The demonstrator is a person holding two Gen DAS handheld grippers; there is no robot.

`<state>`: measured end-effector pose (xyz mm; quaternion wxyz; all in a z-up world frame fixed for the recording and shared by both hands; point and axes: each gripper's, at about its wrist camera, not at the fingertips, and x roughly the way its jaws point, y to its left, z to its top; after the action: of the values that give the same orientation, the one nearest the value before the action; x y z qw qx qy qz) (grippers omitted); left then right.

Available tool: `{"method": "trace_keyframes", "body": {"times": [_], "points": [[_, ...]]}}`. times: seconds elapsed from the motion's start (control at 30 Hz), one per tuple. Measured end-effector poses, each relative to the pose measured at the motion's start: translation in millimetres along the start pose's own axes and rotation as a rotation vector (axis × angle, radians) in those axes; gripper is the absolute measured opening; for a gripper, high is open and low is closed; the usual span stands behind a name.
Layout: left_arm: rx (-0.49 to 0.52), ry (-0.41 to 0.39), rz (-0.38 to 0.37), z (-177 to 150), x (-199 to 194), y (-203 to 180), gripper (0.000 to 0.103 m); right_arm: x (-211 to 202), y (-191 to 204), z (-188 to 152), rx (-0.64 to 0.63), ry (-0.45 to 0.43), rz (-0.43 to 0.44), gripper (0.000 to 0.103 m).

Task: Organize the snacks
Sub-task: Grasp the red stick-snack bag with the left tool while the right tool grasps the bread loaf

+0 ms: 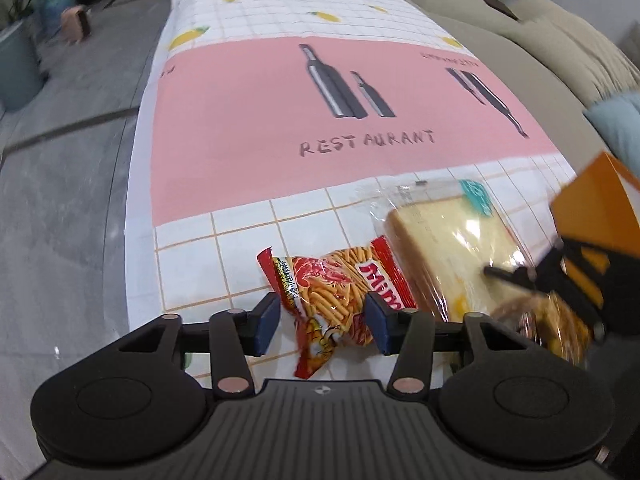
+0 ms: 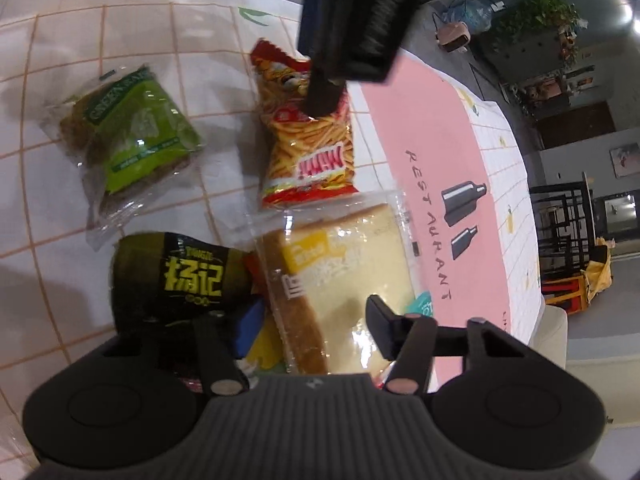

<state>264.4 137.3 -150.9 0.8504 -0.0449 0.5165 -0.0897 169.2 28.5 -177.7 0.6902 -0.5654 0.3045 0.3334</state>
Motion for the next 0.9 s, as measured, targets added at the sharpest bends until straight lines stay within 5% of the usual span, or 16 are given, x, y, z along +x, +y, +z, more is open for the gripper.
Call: {"method": "trace_keyframes", "body": {"times": [0.17,0.3,0.5,0.63,0.9], "points": [[-0.078,0.024,-0.013,2,13,6,0.062,-2,12,0,0.005,-0.005,-0.041,0.039],[-0.096,0.053,0.007,1,22,5,0.077,-5,20,-1,-0.015,-0.004,-0.073,0.035],[-0.131,0.068,-0.018,1,28,4,0.078,-15,18,-2,0.030,-0.007,-0.099,0.026],[-0.166,0.078,-0.057,3,28,3,0.056,-29,12,-4,0.097,-0.017,-0.118,0.020],[-0.131,0.026,-0.002,4,3,-19,0.035,-62,-11,-10,0.295,-0.059,-0.131,0.017]]}}
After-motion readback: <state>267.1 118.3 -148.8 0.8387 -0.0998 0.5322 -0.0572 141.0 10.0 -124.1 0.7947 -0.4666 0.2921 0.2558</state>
